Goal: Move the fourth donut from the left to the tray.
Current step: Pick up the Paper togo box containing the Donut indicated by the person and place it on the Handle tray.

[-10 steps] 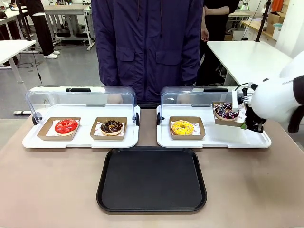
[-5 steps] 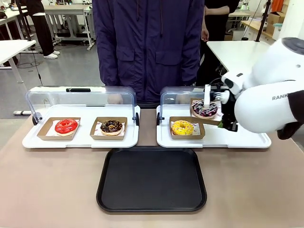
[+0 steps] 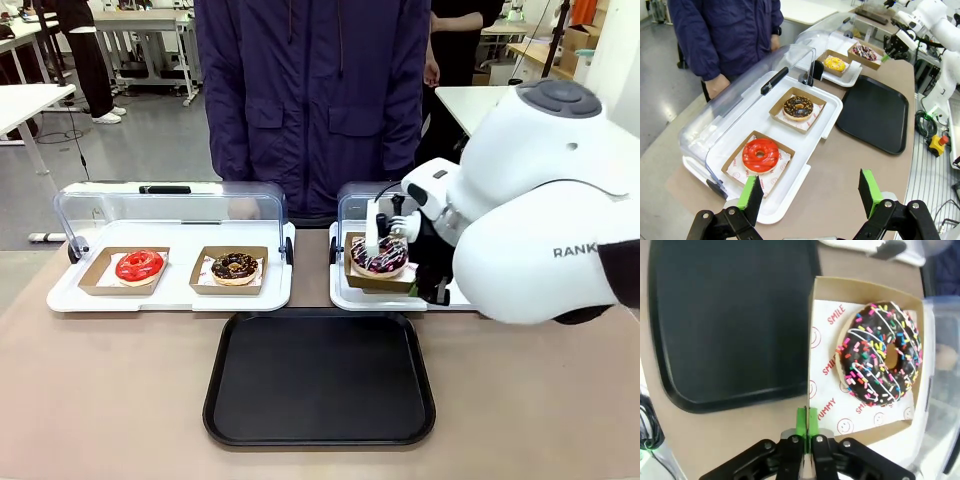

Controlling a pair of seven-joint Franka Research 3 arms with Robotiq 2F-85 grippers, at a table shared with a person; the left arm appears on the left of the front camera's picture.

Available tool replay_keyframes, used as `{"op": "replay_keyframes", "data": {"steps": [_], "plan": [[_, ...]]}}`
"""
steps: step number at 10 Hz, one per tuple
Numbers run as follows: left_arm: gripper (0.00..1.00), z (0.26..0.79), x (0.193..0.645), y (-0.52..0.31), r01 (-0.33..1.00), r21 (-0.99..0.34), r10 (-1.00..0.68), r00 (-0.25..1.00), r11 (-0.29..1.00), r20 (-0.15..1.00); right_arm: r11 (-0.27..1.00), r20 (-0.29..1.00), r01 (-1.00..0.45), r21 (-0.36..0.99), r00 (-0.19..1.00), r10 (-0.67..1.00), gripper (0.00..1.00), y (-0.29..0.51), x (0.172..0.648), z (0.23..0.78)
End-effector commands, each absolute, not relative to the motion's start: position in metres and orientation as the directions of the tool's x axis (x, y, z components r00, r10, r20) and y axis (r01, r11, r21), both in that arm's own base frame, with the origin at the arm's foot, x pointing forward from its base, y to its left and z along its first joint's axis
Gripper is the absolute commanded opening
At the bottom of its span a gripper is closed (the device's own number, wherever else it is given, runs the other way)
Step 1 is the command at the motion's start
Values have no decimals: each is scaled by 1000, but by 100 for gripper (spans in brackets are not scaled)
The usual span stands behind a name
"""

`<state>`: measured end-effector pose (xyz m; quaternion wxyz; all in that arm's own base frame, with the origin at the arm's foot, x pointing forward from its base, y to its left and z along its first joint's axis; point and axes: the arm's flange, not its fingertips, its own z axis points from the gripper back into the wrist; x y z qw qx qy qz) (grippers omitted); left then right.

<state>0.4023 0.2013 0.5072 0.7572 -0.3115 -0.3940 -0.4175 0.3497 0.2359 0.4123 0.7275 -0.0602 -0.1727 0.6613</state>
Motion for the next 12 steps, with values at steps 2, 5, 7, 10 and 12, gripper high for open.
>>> {"op": "replay_keyframes", "data": {"steps": [2, 5, 7, 10, 12], "plan": [[100, 509, 402, 201, 884, -133, -381, 324, 449, 866, 94, 188, -953, -287, 40, 981, 2, 234, 274, 383], [100, 509, 402, 201, 884, -133, -381, 324, 449, 866, 47, 196, -960, -277, -8, 981, 2, 254, 245, 361], [100, 509, 402, 201, 884, -133, -381, 324, 449, 866, 42, 200, -962, -269, -13, 980, 2, 265, 236, 339], [100, 509, 402, 201, 884, -133, -381, 324, 449, 866, 39, 208, -965, -260, -17, 978, 2, 277, 225, 313], [100, 509, 402, 201, 884, -133, -381, 324, 449, 866, 37, 213, -966, -254, -19, 977, 2, 279, 216, 300]]}}
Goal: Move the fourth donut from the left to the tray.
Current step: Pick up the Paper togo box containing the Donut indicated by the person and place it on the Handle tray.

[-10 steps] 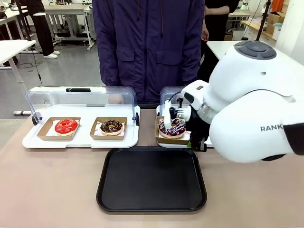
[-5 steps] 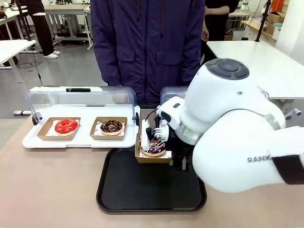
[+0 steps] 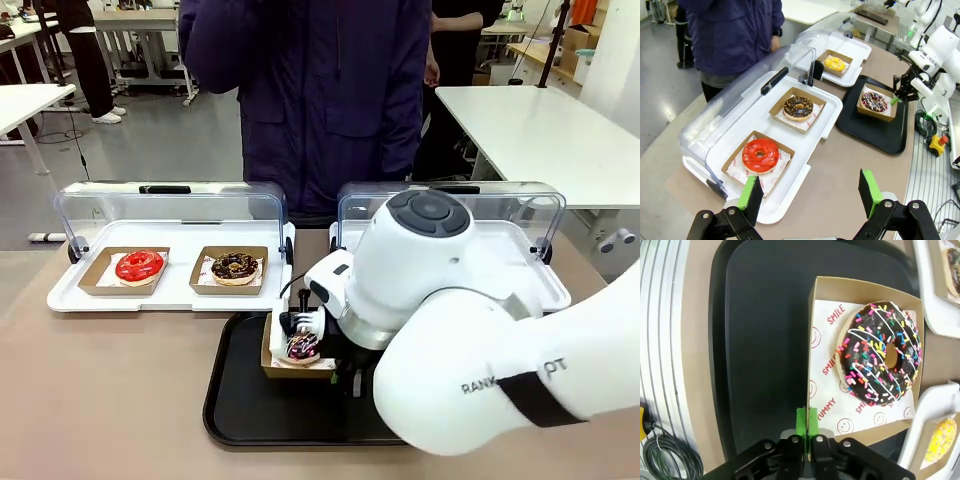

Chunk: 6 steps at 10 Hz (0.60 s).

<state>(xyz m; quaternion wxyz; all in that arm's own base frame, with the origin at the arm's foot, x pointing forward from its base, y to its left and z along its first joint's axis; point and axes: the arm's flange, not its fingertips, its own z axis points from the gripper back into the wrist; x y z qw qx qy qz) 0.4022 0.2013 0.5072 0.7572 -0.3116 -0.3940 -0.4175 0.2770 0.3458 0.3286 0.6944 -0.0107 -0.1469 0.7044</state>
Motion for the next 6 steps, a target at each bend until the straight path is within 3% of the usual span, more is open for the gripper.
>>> {"op": "replay_keyframes", "data": {"steps": [1, 6], "plan": [[100, 509, 402, 201, 884, -133, -381, 324, 449, 866, 37, 202, -966, -254, -16, 979, 2, 278, 212, 296], [100, 509, 402, 201, 884, -133, -381, 324, 449, 866, 37, 166, -971, -236, -3, 986, 2, 276, 212, 286]]}}
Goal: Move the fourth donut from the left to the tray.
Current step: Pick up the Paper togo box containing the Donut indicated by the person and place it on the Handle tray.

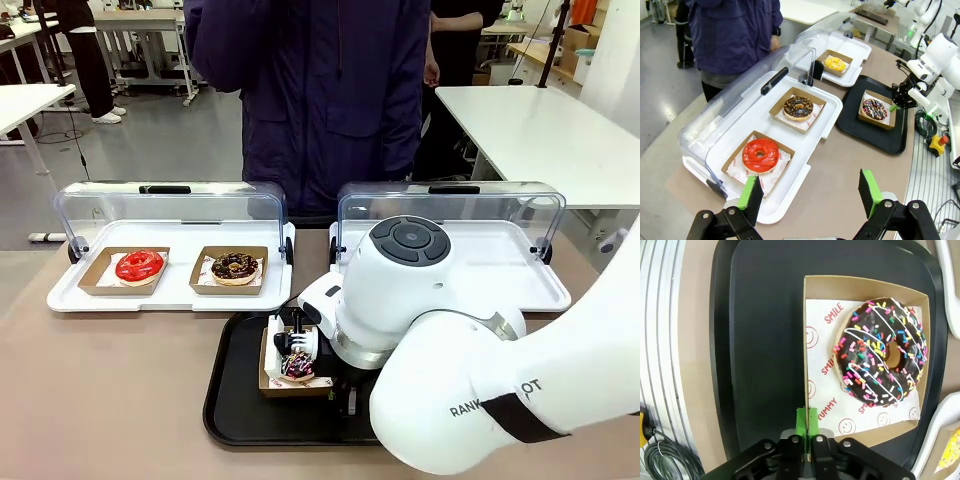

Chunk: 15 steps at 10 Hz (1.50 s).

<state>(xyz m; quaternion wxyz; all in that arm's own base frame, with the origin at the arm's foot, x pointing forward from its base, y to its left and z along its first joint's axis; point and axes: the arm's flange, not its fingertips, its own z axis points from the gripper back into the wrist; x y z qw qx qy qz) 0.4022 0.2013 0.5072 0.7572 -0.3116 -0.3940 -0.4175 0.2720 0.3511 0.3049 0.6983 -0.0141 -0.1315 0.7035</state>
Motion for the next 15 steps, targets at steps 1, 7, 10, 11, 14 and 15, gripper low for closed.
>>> {"op": "replay_keyframes", "data": {"steps": [1, 7, 10, 11, 14, 15], "plan": [[100, 509, 402, 201, 884, -133, -381, 324, 449, 866, 39, 162, -972, -232, 1, 987, 2, 276, 214, 287], [100, 509, 402, 201, 884, -133, -381, 324, 449, 866, 41, 183, -972, -233, -3, 983, 100, 272, 213, 317], [100, 509, 402, 201, 884, -133, -381, 324, 449, 866, 42, 177, -971, -237, -1, 984, 100, 273, 210, 352], [100, 509, 402, 201, 884, -133, -381, 324, 449, 866, 40, 179, -972, -233, -2, 984, 100, 273, 210, 361], [100, 509, 402, 201, 884, -133, -381, 324, 449, 866, 11, 191, -975, -224, -32, 981, 100, 268, 212, 381], [100, 509, 402, 201, 884, -133, -381, 324, 449, 866, 53, 169, -967, -250, 11, 986, 100, 339, 254, 389]]}}
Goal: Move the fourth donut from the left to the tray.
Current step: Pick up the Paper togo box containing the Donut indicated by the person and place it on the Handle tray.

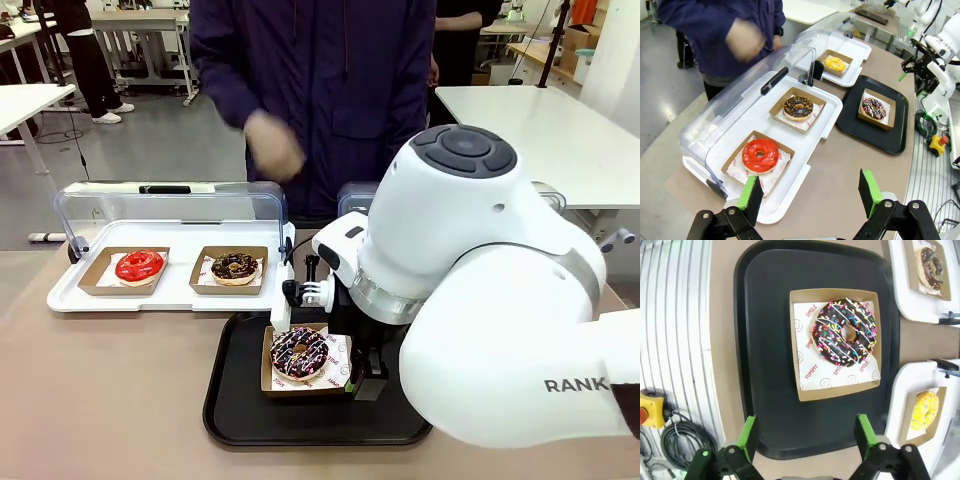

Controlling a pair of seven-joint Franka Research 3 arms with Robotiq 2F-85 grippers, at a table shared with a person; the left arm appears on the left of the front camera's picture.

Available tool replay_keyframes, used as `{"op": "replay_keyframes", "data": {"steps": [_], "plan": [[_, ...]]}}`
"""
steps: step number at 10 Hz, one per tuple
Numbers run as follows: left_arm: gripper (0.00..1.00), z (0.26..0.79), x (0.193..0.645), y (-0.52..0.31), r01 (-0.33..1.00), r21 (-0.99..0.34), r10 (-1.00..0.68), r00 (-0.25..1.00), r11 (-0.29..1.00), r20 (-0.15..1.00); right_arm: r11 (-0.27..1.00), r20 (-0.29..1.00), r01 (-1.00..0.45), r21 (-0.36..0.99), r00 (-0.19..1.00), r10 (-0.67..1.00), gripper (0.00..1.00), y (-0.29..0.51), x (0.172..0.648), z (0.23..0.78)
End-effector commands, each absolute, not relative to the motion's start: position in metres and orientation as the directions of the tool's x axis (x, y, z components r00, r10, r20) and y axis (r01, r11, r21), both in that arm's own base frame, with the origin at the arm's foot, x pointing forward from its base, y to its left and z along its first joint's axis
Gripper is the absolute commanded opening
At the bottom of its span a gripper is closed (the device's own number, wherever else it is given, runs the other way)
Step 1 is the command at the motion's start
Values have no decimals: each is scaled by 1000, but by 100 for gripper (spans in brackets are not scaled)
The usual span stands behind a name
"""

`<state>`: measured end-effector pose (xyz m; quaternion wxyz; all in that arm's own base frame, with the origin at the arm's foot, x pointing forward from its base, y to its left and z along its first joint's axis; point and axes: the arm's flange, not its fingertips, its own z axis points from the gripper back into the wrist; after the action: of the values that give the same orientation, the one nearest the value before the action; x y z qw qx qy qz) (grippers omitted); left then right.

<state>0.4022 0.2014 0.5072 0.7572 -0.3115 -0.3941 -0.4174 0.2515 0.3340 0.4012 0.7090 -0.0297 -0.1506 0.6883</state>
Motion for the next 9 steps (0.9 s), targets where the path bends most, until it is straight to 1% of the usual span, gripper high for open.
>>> {"op": "replay_keyframes", "data": {"steps": [1, 9], "plan": [[100, 509, 402, 201, 884, -133, -381, 324, 449, 866, 53, 169, -967, -250, 11, 986, 100, 339, 254, 389], [100, 509, 402, 201, 884, -133, -381, 324, 449, 866, 53, 169, -967, -250, 11, 986, 100, 339, 254, 389]]}}
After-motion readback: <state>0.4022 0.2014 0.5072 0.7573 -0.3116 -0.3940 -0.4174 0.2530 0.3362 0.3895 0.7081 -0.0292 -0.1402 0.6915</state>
